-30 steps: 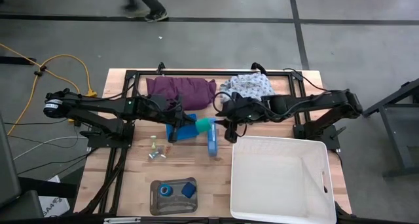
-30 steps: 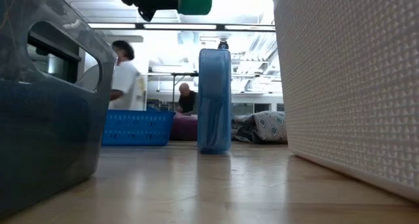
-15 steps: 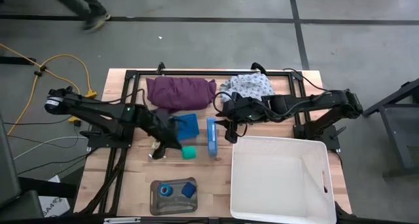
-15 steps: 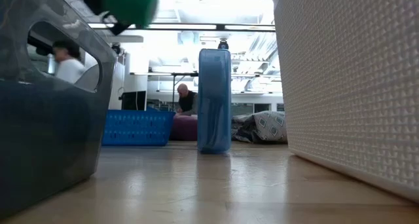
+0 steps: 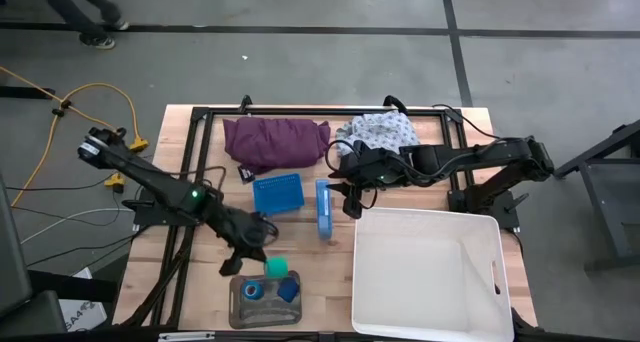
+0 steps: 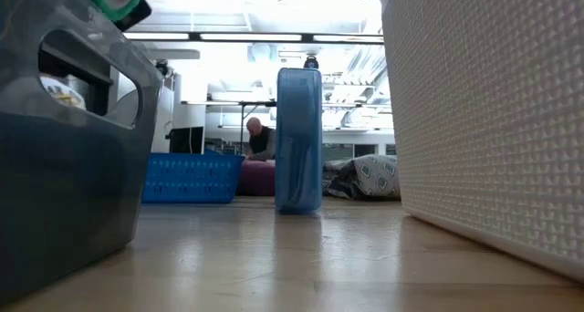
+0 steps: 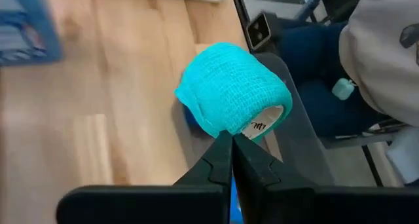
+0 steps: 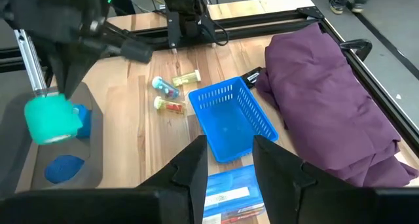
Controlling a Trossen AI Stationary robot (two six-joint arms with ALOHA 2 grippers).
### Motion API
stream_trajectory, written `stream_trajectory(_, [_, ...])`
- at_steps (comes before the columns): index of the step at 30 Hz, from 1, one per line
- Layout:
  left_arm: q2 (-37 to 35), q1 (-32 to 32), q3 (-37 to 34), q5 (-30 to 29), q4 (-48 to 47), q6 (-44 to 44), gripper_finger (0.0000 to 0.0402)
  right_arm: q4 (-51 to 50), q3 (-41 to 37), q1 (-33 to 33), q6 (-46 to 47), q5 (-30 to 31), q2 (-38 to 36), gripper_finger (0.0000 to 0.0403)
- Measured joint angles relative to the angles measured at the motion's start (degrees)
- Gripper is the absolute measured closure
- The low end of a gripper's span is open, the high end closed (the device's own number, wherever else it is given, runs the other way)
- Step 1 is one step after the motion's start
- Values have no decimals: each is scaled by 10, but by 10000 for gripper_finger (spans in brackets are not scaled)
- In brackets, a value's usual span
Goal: Pick & Place Medicine items
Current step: Put the green bandage into the black bin
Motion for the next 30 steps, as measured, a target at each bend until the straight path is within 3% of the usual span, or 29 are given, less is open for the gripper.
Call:
stream_trajectory(9, [96, -44, 0, 44, 21, -90, 401, 1, 0, 0, 0, 0, 0, 293])
stream_trajectory(30, [132, -66, 0, 121, 76, -158, 401, -2, 0, 0, -2, 0, 0, 293])
